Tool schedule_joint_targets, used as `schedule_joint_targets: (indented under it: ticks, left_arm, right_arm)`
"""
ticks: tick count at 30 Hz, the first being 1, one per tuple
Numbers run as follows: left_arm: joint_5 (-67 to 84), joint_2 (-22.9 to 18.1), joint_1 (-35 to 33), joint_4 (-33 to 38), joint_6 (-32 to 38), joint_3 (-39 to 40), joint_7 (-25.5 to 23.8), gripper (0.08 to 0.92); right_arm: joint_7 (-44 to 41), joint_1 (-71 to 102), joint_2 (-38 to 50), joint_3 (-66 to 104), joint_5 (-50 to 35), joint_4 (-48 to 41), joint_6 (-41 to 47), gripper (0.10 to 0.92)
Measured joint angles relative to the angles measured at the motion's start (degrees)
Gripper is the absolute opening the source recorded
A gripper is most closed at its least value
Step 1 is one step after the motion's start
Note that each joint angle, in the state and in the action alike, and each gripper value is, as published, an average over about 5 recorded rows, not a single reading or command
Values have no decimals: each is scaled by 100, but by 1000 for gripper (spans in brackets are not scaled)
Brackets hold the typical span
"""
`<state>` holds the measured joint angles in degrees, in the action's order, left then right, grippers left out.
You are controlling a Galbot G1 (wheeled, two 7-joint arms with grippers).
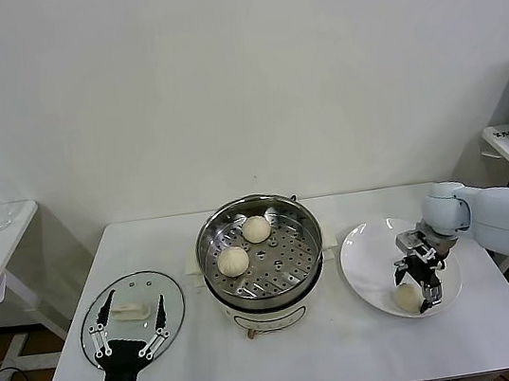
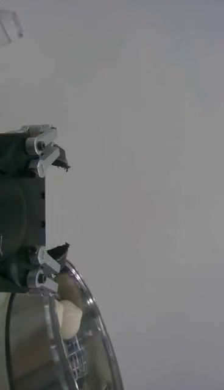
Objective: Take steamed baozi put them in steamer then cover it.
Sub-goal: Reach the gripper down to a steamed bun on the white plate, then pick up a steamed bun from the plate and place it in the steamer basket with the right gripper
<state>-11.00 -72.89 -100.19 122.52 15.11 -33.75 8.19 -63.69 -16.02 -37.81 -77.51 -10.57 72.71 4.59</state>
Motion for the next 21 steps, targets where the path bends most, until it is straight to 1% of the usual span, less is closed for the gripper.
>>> schedule_joint_targets:
  ticks: [4,7,14,21]
  left_arm:
    - [-4,0,-2,5,-4,-2,3,823]
    - [-5,-2,-1,14,-9,1,4,823]
    - [-9,1,8,29,-21,19,5,823]
    - [-10,34,15,39,-15,47,7,823]
  right_arm:
    - [7,-16,3,6,7,7,-2,712]
    - [-4,-71,-8,-8,-10,27,-13,693]
    - [-171,-449,-105,13,-32,72,-117,687]
    - [-439,-1296,-357,168,-204,170,-321,693]
